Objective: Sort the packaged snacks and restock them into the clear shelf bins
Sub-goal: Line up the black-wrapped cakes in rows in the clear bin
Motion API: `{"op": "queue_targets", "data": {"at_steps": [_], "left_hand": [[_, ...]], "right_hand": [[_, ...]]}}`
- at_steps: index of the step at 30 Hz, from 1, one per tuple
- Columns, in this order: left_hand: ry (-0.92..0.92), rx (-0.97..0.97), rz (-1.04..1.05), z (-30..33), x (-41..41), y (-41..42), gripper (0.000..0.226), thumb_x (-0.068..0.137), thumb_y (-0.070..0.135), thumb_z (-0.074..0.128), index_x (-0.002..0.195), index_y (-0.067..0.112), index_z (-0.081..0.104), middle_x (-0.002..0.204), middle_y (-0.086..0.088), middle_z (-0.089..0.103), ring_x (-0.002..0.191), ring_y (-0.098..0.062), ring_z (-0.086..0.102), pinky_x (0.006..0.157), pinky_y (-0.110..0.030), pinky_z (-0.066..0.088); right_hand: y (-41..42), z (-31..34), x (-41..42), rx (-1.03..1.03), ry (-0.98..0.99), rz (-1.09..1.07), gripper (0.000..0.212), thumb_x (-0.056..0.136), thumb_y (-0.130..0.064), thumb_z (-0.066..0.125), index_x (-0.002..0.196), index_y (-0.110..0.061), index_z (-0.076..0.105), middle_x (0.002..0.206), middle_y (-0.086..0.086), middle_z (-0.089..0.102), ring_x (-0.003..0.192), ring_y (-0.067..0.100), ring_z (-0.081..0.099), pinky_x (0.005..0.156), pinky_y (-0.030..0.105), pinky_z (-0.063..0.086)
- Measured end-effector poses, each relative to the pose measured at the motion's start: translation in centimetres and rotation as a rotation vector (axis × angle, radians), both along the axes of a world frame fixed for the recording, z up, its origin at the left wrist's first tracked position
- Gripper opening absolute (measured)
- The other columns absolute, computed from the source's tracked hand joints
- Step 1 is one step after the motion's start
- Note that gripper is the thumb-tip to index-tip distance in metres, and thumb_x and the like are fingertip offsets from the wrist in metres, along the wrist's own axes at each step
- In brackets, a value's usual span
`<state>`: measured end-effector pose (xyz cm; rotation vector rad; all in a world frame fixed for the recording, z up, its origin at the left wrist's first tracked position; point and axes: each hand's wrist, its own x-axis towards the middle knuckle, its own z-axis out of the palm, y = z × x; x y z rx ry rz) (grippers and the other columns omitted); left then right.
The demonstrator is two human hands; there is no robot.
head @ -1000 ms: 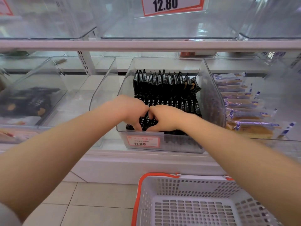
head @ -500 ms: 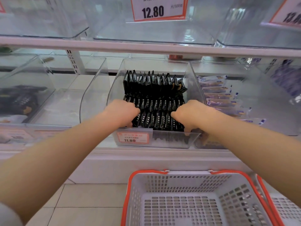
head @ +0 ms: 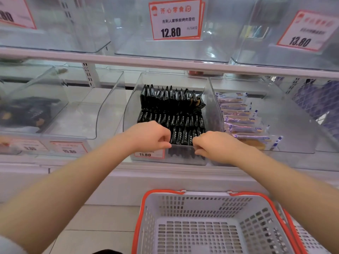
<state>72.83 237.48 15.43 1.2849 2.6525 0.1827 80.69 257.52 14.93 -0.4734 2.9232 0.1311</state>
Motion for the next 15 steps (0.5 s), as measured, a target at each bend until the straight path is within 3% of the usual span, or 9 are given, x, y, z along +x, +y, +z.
{"op": "queue_targets", "data": {"at_steps": [5, 11, 15], "left_hand": [[0.089, 0.050, 0.050, -0.7, 1.5, 0.4, 0.016, 0.090, 0.037, 0.054, 0.091, 0.022, 0.059, 0.080, 0.010, 0.056, 0.079, -0.014, 0.054, 0.068, -0.029, 0.046], [0.165, -0.030, 0.082, -0.4, 3.1, 0.5, 0.025, 0.094, 0.037, 0.046, 0.106, 0.018, 0.058, 0.107, -0.001, 0.058, 0.101, -0.022, 0.056, 0.081, -0.039, 0.048], [0.277, 0.035, 0.103, 0.4, 4.4, 0.3, 0.046, 0.093, 0.041, 0.045, 0.136, 0.024, 0.037, 0.122, -0.001, 0.052, 0.110, -0.022, 0.053, 0.074, -0.034, 0.046]], "right_hand": [[0.7, -1.2, 1.3, 0.039, 0.131, -0.055, 0.014, 0.097, -0.028, 0.044, 0.098, -0.015, 0.050, 0.104, 0.007, 0.061, 0.092, 0.029, 0.060, 0.064, 0.033, 0.040], [0.1, -1.4, 2.9, 0.009, 0.203, -0.117, 0.022, 0.097, -0.028, 0.041, 0.108, -0.012, 0.051, 0.111, 0.007, 0.058, 0.100, 0.029, 0.058, 0.067, 0.034, 0.040], [1.4, 0.3, 6.5, -0.068, 0.583, -0.105, 0.027, 0.086, -0.019, 0.061, 0.110, -0.008, 0.060, 0.099, 0.010, 0.066, 0.092, 0.031, 0.063, 0.078, 0.037, 0.047]]}}
